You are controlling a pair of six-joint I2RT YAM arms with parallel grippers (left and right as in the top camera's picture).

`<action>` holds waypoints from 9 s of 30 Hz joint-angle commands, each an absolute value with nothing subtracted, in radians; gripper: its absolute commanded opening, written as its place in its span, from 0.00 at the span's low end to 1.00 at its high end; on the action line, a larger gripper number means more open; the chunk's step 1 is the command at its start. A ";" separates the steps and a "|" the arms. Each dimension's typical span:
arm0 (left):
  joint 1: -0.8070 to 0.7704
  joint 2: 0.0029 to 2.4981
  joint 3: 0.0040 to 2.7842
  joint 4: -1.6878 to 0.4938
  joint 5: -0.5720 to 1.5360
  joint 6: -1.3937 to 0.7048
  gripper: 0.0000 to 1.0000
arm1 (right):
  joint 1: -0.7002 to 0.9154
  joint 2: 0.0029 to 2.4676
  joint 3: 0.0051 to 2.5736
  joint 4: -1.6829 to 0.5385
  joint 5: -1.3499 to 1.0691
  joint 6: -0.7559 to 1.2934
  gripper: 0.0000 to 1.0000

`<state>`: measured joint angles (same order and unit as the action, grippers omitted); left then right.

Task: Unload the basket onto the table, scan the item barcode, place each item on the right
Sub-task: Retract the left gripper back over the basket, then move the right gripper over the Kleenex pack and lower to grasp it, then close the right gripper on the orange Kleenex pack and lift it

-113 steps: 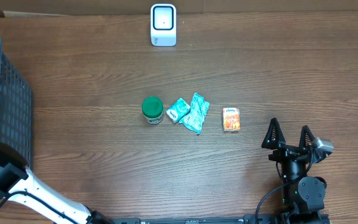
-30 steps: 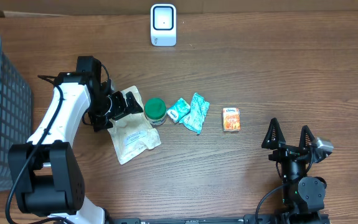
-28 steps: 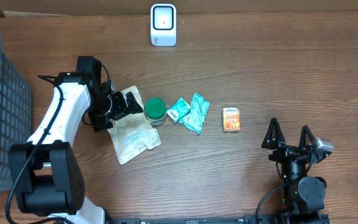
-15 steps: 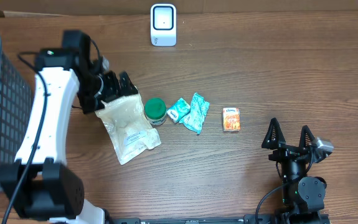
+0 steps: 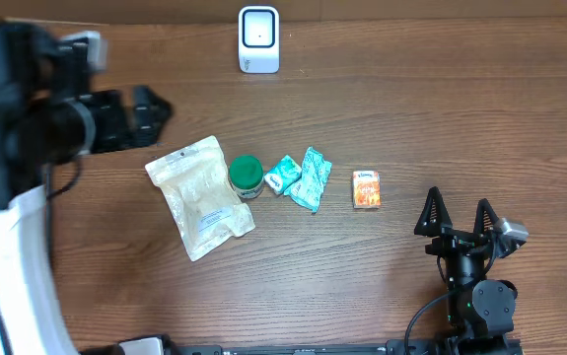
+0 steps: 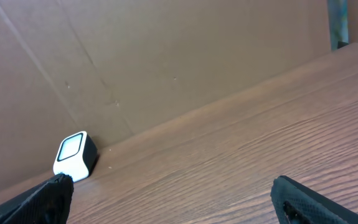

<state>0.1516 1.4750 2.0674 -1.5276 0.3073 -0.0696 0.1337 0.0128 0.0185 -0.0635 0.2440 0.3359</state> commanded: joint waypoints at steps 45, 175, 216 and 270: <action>0.615 1.511 2.090 -1.574 0.202 -0.138 1.00 | 0.141 0.004 0.008 -0.058 0.258 0.328 1.00; 0.615 1.512 2.090 -1.574 0.202 -0.138 1.00 | 0.393 1.811 1.197 -0.861 -0.086 0.498 0.13; 0.615 1.512 2.090 -1.573 0.202 -0.138 1.00 | 0.131 1.811 1.100 -0.877 -0.071 0.471 0.04; 0.615 1.512 2.090 -1.573 0.202 -0.138 1.00 | 0.040 1.810 0.976 -0.569 -0.468 0.263 0.33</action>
